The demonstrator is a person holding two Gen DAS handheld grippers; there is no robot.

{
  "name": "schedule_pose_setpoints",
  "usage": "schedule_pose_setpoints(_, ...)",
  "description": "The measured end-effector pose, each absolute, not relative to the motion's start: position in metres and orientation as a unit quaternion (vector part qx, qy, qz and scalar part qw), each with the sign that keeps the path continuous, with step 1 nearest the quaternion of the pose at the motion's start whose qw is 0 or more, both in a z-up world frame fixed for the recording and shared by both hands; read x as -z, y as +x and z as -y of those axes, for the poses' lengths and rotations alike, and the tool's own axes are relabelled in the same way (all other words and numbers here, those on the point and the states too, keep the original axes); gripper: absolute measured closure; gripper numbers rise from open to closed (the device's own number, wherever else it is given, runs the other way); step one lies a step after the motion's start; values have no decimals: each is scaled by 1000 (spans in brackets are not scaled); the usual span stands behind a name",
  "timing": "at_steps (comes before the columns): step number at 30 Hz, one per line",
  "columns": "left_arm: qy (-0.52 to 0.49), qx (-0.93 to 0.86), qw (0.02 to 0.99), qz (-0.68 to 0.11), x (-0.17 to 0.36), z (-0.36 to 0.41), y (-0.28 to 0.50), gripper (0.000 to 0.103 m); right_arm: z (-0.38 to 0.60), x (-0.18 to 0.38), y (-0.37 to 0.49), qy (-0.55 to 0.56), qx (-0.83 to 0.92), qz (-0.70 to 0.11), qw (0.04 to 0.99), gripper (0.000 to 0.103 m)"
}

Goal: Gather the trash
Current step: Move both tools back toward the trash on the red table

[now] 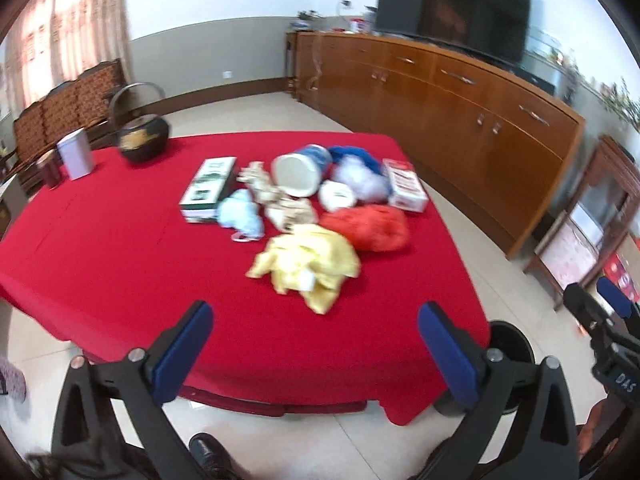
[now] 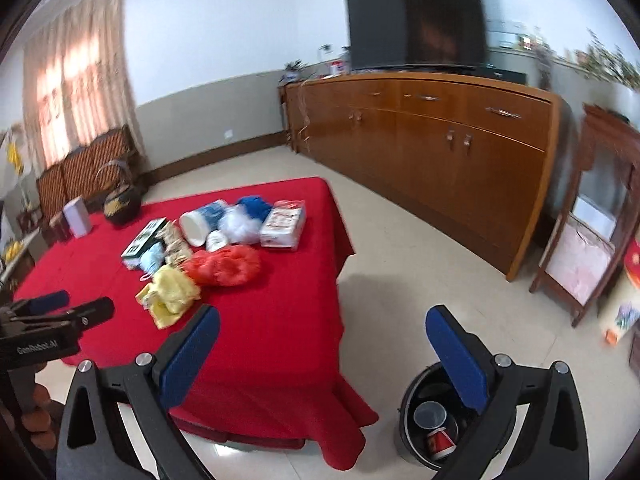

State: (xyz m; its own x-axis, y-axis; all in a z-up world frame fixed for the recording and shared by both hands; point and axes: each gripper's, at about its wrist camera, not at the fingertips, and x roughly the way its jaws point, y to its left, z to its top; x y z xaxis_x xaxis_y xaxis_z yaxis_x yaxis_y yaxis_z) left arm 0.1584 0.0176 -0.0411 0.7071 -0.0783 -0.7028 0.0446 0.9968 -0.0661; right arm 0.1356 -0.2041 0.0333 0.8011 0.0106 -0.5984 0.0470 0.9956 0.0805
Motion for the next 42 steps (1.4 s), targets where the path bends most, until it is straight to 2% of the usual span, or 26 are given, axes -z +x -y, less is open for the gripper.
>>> schedule_pose_setpoints(4,-25,-6,932,-362,40,-44,155,0,177,-41,144,18,4,-311,950,0)
schedule_pose_setpoints(19,-43,-27,927,-371,35,-99,176,0,149,-44,168,57,-22,-321,945,0)
schedule_pose_setpoints(42,-27,-42,917,-395,63,-121,290,0,154,-17,291,79,-11,-355,931,0)
